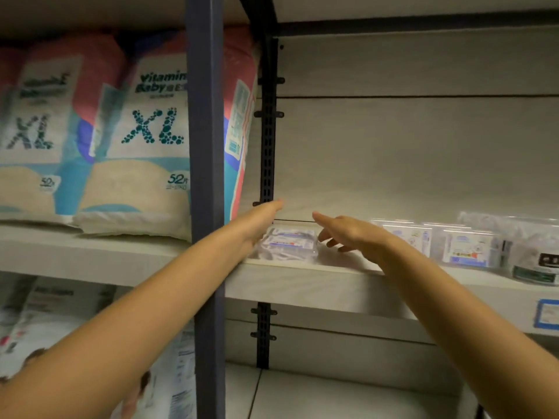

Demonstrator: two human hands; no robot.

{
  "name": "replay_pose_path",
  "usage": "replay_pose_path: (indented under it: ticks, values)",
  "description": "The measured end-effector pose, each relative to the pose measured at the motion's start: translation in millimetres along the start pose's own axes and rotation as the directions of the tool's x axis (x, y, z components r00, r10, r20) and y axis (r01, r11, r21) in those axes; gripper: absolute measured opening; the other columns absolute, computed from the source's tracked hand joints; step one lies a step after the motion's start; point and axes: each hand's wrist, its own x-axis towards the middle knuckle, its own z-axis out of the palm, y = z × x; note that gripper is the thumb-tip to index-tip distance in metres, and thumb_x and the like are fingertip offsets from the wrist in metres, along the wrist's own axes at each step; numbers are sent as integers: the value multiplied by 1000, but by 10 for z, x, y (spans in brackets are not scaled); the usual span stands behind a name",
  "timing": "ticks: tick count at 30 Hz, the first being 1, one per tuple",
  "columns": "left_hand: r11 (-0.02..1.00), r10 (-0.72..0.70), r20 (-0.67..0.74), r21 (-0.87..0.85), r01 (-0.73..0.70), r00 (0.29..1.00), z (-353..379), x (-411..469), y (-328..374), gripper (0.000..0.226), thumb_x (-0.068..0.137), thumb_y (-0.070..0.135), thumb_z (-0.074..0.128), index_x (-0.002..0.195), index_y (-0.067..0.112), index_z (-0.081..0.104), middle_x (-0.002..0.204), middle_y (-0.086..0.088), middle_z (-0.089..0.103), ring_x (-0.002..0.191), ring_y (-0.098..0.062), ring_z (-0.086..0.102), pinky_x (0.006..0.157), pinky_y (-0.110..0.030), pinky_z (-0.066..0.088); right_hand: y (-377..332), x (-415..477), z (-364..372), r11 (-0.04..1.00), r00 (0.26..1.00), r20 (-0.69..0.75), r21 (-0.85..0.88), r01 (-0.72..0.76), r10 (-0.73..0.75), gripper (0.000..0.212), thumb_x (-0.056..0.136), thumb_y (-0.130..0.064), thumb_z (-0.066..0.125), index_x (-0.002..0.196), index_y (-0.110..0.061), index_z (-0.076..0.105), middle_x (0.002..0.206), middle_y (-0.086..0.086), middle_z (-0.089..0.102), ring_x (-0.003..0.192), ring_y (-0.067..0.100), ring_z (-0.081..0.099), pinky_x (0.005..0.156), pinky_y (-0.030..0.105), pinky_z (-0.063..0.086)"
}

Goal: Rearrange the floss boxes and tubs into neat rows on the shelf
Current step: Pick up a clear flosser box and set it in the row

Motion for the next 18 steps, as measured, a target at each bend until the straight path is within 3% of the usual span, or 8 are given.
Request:
replay_pose_path:
  ticks: [2,4,7,9,10,12,14,18]
  values:
    - [998,-49,56,-32,51,997,18,-9,-12,63,92,50,41,140,9,33,144,-14,41,121,-26,51,80,-30,48,-14,42,34,999,999,-20,-25,-28,27,64,95,-53,24,122,-3,54,130,11,54,116,29,52,106,40,38]
    - [994,-53,74,-87,59,996,14,-17,-14,63,93,49,42,140,8,34,145,-13,41,119,-25,54,75,-29,51,-16,61,60,998,998,-43,-40,-47,45,64,94,-54,26,120,-4,55,129,11,55,115,29,53,105,40,39]
    - [990,19,34,-140,-14,999,-13,33,-17,56,93,46,42,136,9,41,137,-12,51,107,-21,59,56,-25,47,-21,48,33,995,994,-111,95,3,8,57,95,-48,32,122,-3,54,126,10,56,112,25,54,94,32,42]
    - [981,142,-47,-127,-147,989,-37,80,-17,42,93,41,45,119,10,52,111,-10,62,94,-23,60,59,-24,43,-53,5,-22,975,979,-197,204,91,-50,49,95,-42,39,120,-3,57,122,10,59,104,22,56,84,30,45]
    - [968,206,-84,-130,-215,975,-48,112,-25,33,92,36,48,110,9,54,103,-13,63,91,-25,61,67,-28,47,-64,-18,-50,962,966,-245,234,138,-79,45,95,-38,43,118,-3,59,117,9,61,99,20,58,83,31,48]
    - [934,298,-140,-160,-319,944,-74,144,-44,37,89,23,56,120,2,53,115,-16,63,105,-28,61,90,-38,50,-79,-72,-92,933,933,-335,278,231,-131,35,92,-30,53,116,-6,61,105,7,63,94,19,60,86,33,50]
    - [885,378,-191,-212,-414,906,-82,91,-56,43,87,8,59,128,4,48,119,-7,60,106,-21,59,88,-32,52,-75,-127,-122,894,908,-393,339,293,-148,30,88,-20,61,115,-8,61,100,5,64,91,18,61,87,34,50]
    - [800,497,-237,-246,-547,835,-56,-54,-107,40,82,-3,63,119,8,54,112,-3,62,99,-16,63,84,-27,54,4,-237,-150,849,871,-456,375,373,-181,24,82,-11,66,105,-17,60,102,3,67,88,16,61,78,30,51]
